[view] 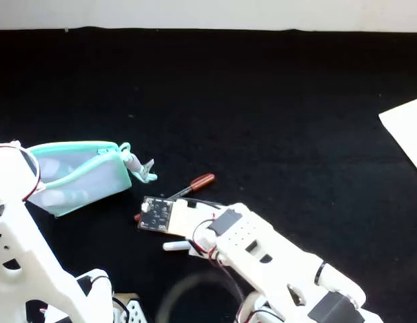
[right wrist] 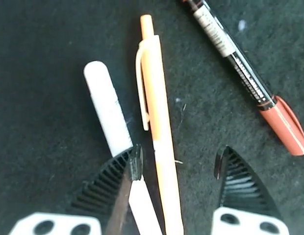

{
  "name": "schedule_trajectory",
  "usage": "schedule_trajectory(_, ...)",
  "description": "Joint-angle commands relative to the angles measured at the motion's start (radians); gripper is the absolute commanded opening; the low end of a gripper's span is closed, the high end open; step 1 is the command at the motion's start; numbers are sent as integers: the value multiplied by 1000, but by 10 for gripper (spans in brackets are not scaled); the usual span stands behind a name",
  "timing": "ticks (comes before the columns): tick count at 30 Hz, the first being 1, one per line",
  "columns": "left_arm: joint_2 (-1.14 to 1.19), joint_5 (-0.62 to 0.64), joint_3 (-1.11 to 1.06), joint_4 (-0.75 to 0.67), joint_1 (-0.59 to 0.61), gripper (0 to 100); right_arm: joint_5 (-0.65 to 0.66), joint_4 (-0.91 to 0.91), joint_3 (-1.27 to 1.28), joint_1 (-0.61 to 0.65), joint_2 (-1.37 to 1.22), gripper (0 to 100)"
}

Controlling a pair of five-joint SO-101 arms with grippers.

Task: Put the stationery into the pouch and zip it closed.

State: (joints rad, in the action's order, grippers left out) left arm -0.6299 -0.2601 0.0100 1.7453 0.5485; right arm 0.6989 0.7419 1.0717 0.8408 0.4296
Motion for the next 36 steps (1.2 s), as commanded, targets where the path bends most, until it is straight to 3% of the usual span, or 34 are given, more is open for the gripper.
schedule_trajectory(1, 10, 5, -2, 8, -15, 6, 18, -67, 44, 15, -10, 249)
schedule_trajectory(9, 10, 5, -2, 8, -15, 6, 81, -162, 10, -8, -268, 245)
schedule_trajectory(11, 10, 5, -2, 8, -15, 6, 84, -147, -38, -30, -297, 195)
schedule_trajectory(14, 10, 5, -2, 8, -15, 6, 78, -147, -70, -48, -302, 9)
schedule_trajectory(18, 10, 5, -2, 8, -15, 6, 71, -147, -70, -51, -302, 4)
schedule_trajectory(28, 8, 5, -2, 8, -15, 6, -173, -143, -231, -93, -274, 8)
schedule_trajectory(36, 7, 5, -68, 2, -16, 6, -434, -30, -487, -104, -12, 8)
